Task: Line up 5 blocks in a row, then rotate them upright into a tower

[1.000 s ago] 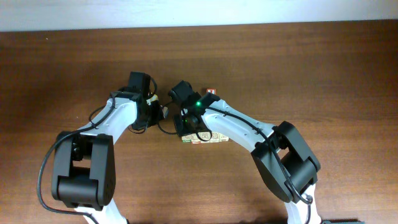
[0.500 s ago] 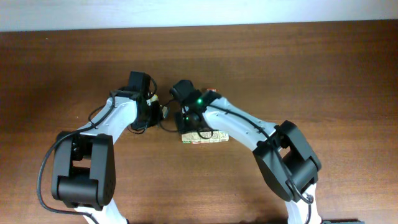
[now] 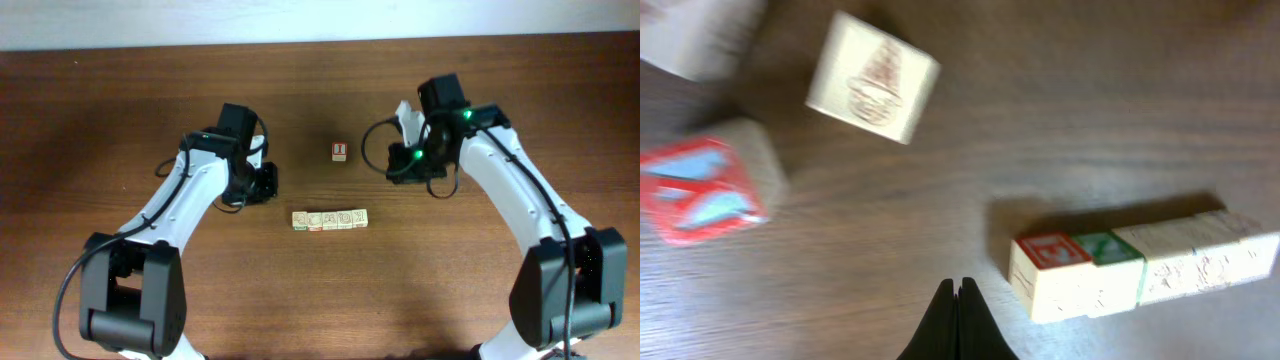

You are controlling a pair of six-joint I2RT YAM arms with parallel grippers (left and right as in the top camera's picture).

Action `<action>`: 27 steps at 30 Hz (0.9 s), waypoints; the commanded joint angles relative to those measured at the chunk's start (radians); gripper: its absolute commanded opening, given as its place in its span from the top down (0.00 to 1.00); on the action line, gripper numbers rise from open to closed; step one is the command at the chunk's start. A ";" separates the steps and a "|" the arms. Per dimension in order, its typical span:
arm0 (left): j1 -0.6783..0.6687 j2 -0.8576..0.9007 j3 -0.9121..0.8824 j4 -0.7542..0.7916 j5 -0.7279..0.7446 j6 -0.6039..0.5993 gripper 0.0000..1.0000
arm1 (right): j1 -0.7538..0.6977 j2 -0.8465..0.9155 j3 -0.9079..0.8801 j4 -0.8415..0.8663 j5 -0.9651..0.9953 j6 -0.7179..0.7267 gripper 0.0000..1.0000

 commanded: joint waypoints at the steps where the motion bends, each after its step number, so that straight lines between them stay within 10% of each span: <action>1: -0.003 0.021 -0.040 0.013 0.079 0.014 1.00 | -0.003 -0.005 -0.144 0.136 -0.089 0.010 0.93; 27: -0.012 0.025 -0.219 0.197 0.193 -0.015 1.00 | -0.009 0.085 -0.311 0.348 -0.239 0.082 0.96</action>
